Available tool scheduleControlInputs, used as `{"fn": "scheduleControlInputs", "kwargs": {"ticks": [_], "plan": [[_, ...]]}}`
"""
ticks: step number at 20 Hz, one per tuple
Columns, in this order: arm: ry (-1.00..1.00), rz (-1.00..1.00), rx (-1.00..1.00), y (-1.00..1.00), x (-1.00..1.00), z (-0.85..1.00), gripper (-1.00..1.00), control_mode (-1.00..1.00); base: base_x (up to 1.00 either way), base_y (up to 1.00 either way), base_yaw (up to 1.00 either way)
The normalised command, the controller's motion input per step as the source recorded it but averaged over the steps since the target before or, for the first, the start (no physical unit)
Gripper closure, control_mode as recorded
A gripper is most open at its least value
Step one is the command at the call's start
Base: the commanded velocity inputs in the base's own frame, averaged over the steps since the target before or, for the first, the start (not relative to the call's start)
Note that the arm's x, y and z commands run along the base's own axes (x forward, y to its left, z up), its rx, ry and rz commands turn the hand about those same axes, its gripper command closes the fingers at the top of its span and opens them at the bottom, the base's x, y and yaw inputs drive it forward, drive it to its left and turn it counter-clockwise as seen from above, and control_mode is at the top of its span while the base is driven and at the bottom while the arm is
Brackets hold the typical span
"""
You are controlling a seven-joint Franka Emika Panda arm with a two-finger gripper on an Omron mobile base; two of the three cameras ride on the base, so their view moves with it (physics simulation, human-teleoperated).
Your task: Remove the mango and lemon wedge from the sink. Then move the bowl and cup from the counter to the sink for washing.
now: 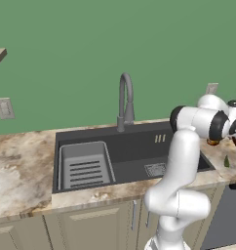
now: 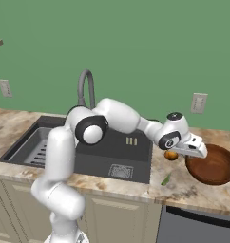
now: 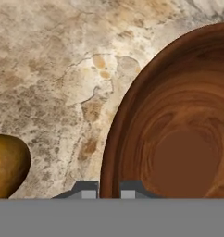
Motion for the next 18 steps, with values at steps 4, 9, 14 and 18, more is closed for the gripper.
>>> {"fn": "scheduleControlInputs", "kwargs": {"ticks": [4, 9, 14, 18], "plan": [[0.0, 0.03, 0.0, 0.0, 0.0, 0.09, 1.0, -1.0, 0.0, 0.0, 0.0], [0.0, 0.07, -0.03, 0.01, 0.0, 0.29, 1.0, -1.0, 0.0, 0.0, 0.0], [0.0, 0.09, -0.1, 0.05, -0.02, 0.4, 1.0, -1.0, 0.0, 0.0, 0.0], [0.0, 0.09, -0.14, 0.1, -0.03, 0.44, 1.0, -1.0, 0.0, 0.0, 0.0]]}}
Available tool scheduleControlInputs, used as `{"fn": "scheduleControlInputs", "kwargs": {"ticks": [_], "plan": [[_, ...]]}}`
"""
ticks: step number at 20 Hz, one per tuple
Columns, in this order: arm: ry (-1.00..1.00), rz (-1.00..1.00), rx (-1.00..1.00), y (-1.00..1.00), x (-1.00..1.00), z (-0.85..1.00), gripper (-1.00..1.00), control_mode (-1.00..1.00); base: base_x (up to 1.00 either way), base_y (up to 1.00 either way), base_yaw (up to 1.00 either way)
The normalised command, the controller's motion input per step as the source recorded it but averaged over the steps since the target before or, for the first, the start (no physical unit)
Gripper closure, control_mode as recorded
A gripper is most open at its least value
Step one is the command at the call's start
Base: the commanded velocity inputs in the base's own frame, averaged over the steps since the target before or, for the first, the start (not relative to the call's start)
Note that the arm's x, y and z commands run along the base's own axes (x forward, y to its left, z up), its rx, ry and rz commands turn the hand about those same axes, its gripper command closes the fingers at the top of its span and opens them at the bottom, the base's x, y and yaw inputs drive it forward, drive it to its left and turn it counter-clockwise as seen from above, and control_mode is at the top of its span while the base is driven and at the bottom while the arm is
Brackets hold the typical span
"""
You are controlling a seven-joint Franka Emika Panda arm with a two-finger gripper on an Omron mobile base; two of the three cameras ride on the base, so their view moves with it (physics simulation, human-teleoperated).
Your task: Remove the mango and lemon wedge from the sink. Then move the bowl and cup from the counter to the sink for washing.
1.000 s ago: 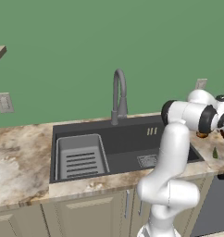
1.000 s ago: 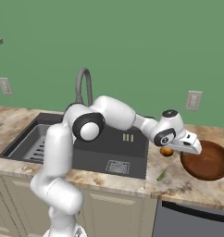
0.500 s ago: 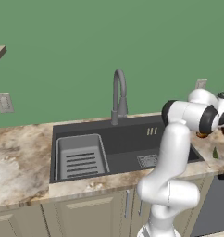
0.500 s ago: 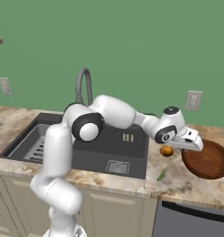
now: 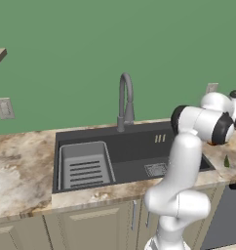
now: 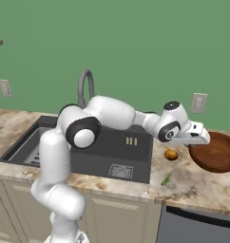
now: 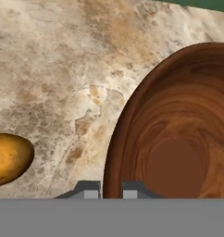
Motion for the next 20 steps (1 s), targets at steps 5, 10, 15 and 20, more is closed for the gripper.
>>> {"fn": "scheduleControlInputs", "kwargs": {"ticks": [5, 10, 15, 20], "plan": [[0.0, 0.13, -0.11, 0.15, -0.03, 0.39, 1.0, -1.0, 0.0, 0.0, 0.0], [0.0, 0.14, -0.06, 0.18, -0.07, 0.39, 1.0, -1.0, 0.0, 0.0, 0.0], [0.0, 0.14, -0.01, 0.19, -0.08, 0.36, 1.0, -1.0, 0.0, 0.0, 0.0], [0.03, 0.15, -0.01, 0.2, -0.05, 0.37, 1.0, -1.0, 0.0, 0.0, 0.0]]}}
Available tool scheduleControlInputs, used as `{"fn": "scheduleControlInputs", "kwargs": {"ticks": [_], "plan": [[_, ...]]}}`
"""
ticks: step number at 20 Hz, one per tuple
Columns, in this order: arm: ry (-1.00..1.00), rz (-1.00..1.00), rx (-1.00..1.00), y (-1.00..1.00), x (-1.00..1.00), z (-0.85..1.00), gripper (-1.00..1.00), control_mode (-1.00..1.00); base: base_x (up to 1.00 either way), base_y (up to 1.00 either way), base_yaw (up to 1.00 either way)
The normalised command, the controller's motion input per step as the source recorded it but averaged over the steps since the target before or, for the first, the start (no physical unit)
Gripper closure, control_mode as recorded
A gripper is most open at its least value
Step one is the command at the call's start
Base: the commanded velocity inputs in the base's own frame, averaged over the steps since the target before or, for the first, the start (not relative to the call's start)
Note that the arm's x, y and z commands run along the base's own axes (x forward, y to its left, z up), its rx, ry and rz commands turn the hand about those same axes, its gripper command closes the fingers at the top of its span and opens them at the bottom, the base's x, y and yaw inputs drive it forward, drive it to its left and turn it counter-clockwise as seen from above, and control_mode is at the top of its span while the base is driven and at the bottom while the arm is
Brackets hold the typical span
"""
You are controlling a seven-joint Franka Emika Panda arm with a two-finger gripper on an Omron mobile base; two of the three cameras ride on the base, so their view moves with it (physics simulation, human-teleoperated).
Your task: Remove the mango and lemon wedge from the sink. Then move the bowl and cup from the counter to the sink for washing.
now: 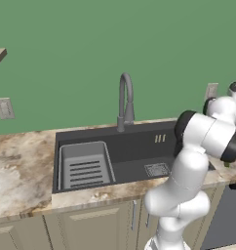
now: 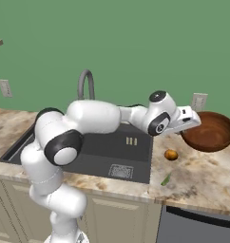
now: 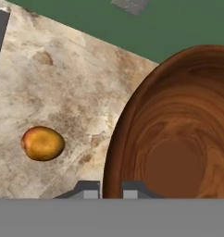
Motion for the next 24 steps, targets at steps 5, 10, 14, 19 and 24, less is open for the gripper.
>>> {"fn": "scheduleControlInputs", "kwargs": {"ticks": [5, 10, 14, 19, 24], "plan": [[0.08, 0.19, -0.02, 0.19, -0.06, 0.39, 1.0, -1.0, 0.0, 0.0, 0.0], [0.19, 0.22, -0.06, 0.23, -0.13, 0.33, 1.0, -1.0, 0.0, 0.0, 0.0], [0.21, 0.22, -0.06, 0.24, -0.18, 0.28, 1.0, -1.0, 0.0, 0.0, 0.0], [0.18, 0.22, -0.01, 0.26, -0.19, 0.18, 1.0, -1.0, 0.0, 0.0, 0.0], [0.14, 0.2, 0.0, 0.28, -0.18, 0.13, 1.0, -1.0, 0.0, 0.0, 0.0]]}}
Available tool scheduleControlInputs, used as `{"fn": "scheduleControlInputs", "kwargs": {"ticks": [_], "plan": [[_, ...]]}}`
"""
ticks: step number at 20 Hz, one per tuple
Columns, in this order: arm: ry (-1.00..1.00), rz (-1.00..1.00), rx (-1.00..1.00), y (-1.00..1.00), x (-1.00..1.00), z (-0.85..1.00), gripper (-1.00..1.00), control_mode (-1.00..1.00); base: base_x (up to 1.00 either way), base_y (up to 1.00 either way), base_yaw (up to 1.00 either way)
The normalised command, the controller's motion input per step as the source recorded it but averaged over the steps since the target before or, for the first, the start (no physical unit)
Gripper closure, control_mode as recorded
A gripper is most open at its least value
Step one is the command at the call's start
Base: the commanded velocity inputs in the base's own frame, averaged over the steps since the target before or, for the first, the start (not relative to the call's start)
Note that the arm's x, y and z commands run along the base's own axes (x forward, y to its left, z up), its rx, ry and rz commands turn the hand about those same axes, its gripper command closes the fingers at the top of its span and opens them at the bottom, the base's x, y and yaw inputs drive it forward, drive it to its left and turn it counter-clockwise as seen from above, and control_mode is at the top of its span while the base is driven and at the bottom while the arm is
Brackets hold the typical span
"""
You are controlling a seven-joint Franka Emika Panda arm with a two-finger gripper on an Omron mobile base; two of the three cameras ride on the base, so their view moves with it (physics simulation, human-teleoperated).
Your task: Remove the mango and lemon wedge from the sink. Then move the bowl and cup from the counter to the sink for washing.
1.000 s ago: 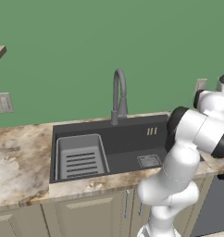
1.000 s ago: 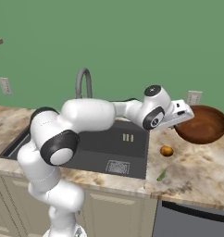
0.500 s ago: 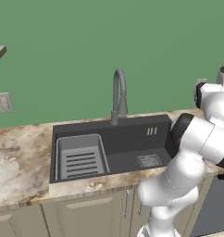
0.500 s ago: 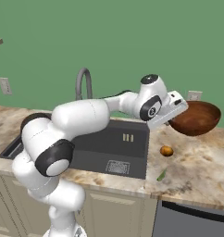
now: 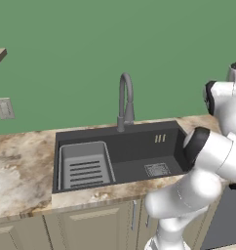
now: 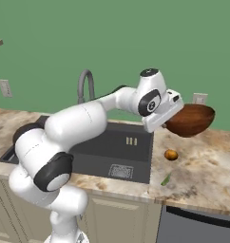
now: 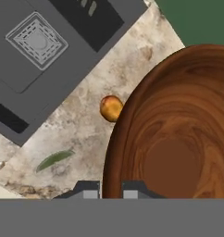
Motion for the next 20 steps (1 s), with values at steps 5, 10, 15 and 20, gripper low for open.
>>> {"fn": "scheduleControlInputs", "kwargs": {"ticks": [5, 10, 15, 20], "plan": [[0.04, 0.18, 0.0, 0.24, -0.17, 0.1, 1.0, -1.0, 0.0, 0.0, 0.0], [0.01, 0.17, 0.0, 0.26, -0.15, 0.08, 1.0, -1.0, 0.0, 0.0, 0.0], [0.07, 0.18, 0.07, 0.23, -0.15, 0.02, 1.0, -1.0, 0.0, 0.0, 0.0], [0.08, 0.18, 0.08, 0.25, -0.08, 0.01, 1.0, -1.0, 0.0, 0.0, 0.0]]}}
